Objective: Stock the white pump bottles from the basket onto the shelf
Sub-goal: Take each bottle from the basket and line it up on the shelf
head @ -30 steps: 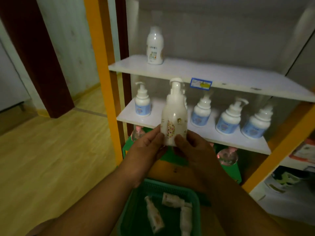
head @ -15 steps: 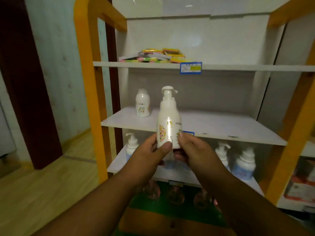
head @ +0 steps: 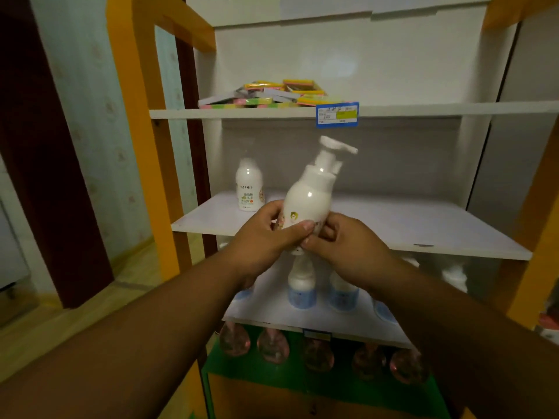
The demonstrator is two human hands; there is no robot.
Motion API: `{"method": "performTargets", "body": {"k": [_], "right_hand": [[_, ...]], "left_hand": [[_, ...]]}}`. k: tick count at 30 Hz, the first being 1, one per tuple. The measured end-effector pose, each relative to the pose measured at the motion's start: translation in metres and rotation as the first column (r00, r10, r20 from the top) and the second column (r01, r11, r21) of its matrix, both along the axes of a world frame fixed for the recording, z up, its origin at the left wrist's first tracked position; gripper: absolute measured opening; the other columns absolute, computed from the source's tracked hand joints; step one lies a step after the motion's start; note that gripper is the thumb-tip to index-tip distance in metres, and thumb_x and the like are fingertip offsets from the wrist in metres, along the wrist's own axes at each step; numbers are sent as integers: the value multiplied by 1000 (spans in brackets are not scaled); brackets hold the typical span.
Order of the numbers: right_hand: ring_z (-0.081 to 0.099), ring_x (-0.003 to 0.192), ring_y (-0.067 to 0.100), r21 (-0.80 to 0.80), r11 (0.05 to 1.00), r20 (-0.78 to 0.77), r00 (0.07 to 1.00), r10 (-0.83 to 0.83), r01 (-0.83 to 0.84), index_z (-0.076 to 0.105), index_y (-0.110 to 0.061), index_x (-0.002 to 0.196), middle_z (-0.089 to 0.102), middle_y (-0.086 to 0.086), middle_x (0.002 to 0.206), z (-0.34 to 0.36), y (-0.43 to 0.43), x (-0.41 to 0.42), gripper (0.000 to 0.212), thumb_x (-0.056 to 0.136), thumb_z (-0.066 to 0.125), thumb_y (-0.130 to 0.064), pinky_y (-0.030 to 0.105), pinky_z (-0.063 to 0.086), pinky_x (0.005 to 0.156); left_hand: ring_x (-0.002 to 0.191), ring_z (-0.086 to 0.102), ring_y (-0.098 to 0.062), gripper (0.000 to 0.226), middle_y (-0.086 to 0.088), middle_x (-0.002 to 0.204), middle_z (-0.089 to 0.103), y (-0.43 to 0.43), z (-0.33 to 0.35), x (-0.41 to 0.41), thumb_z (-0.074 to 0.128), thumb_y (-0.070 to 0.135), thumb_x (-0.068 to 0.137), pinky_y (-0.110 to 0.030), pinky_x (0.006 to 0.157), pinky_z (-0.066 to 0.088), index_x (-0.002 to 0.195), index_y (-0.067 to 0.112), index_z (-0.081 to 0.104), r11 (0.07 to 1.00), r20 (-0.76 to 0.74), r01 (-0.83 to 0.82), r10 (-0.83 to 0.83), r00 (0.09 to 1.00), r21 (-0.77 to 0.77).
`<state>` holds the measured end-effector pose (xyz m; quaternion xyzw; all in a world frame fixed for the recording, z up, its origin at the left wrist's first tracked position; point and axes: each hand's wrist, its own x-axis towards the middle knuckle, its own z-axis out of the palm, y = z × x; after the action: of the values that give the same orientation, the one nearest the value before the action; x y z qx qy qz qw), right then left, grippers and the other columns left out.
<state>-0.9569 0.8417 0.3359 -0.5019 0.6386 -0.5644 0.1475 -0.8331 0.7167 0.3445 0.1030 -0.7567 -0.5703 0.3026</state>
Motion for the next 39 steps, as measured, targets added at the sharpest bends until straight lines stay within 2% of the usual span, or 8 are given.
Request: {"method": "performTargets", "body": {"k": [8,14,20,25,28,31,34,39], "right_hand": [[75,85,12,74,976,-83,976,-199,205,69,-22,111,77,-3,100,9,-39,-29,23,90,73,-30,26,61,74],[69,87,17,241,893,-479,847,-231,381,71,-24,111,75,-1,100,23,-73,-58,36,88,68,-51,34,55,77],[69,88,14,262,898,-377,894,-243,354,67,-28,115,74,-7,98,21,-110,-81,44,82,74,-55,34,54,78],[69,90,7,193,926,-244,930,-276,325,66,-28,116,74,-13,99,7,-125,-96,46,79,77,-55,31,54,81],[66,86,0,202,925,-236,933,-271,320,68,-35,106,70,-22,87,2,-128,-103,35,80,74,-57,27,51,78],[67,95,7,216,916,-295,917,-270,339,67,-30,123,74,-14,108,1,-130,-107,45,84,73,-52,29,49,80],[68,104,15,227,903,-369,890,-268,366,65,-27,129,73,-4,123,0,-130,-106,42,91,69,-44,36,52,91],[70,93,11,187,900,-318,891,-323,393,71,-27,120,77,-7,109,0,-126,-104,33,90,71,-39,30,53,79]], "left_hand": [[98,72,-22,47,-10,109,73,-41,9,-44,69,36,89,-43,89,58,124,7,58,988,73,-38,49,996,-147],[85,67,0,29,8,100,71,-70,7,-62,57,51,92,-14,66,51,111,29,53,927,144,-136,197,970,-351],[85,58,2,30,17,96,63,-96,4,-70,56,42,95,-17,67,43,122,28,55,938,195,-148,216,957,-315],[95,66,-13,30,-3,113,72,-112,3,-81,66,28,92,-24,78,50,120,17,65,968,256,-172,215,942,-181],[96,62,-18,25,-3,110,70,-115,-1,-92,67,26,91,-30,85,47,115,19,67,918,255,-300,365,896,-259],[101,62,-22,33,-4,115,69,-114,-3,-101,63,33,93,-36,91,46,124,21,64,862,292,-345,461,838,-371],[97,61,-21,35,-2,115,69,-112,-7,-107,60,40,93,-36,84,45,125,26,63,804,293,-383,541,788,-456],[87,60,-22,40,-3,101,66,-107,-13,-113,62,49,89,-35,71,41,116,20,60,642,256,-470,717,649,-606]]}}
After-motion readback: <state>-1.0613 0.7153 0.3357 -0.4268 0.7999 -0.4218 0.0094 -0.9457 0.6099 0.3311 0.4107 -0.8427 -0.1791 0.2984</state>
